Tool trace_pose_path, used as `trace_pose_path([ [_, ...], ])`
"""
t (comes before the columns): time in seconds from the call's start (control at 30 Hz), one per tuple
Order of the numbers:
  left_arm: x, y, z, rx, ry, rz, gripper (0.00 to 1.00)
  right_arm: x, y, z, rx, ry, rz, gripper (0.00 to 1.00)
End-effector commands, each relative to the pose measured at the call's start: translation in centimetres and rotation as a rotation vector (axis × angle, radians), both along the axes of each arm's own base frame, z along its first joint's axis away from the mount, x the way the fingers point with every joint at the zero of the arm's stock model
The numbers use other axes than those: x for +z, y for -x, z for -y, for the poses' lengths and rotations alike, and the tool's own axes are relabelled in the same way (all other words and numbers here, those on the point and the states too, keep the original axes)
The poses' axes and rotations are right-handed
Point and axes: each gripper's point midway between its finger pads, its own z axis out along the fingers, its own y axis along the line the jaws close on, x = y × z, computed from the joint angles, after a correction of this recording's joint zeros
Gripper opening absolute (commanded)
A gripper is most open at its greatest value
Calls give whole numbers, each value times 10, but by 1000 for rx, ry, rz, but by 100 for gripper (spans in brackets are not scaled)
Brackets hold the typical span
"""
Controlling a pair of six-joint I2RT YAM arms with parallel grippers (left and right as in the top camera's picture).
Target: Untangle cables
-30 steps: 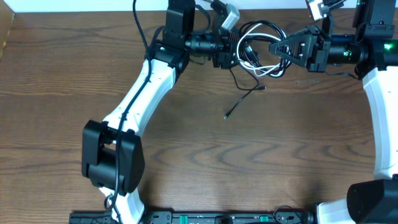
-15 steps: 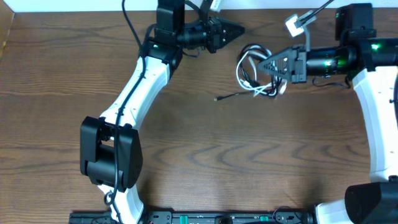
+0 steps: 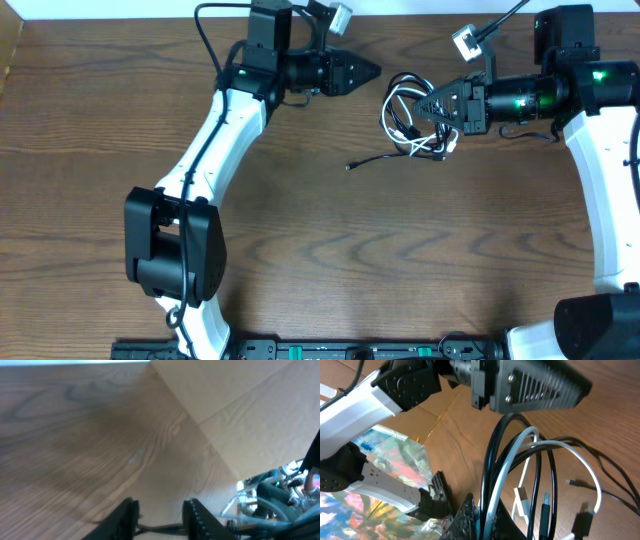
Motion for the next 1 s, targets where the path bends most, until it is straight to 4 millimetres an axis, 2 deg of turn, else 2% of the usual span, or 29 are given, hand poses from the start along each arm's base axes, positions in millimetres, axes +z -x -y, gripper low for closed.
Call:
trace_pose_path([
  [0.0,0,-6,-22,-31,-16,103,43,16,6,-4,28,-20,64,1],
  [0.13,-1,-9,-30,-15,-18,97,48,21,7,-7,45,-52,73,1],
  [0.23,0,-1,-13,-53,-17,115,55,25,7,-8,53,-68,85,1],
  [0.37,-2,13,23,-105,-44,173,67,28,9,-9,64,-88,86,1],
  [0.43,-5,19,27,-120,-48,149,68,28,9,-9,63,-88,85,1],
  [0.67,-24,28,14,-155,-118,154,67,28,5,-2,43,-89,86,1],
  [0.77,-42,22,-2,-113,-212,144,67,29,4,0,39,-90,87,1],
  [0.83,-42,26,-3,-130,-206,142,67,30,5,-1,44,-99,89,1],
  [0.97,-33,35,7,-189,-150,170,67,35,6,-3,59,-123,101,1],
])
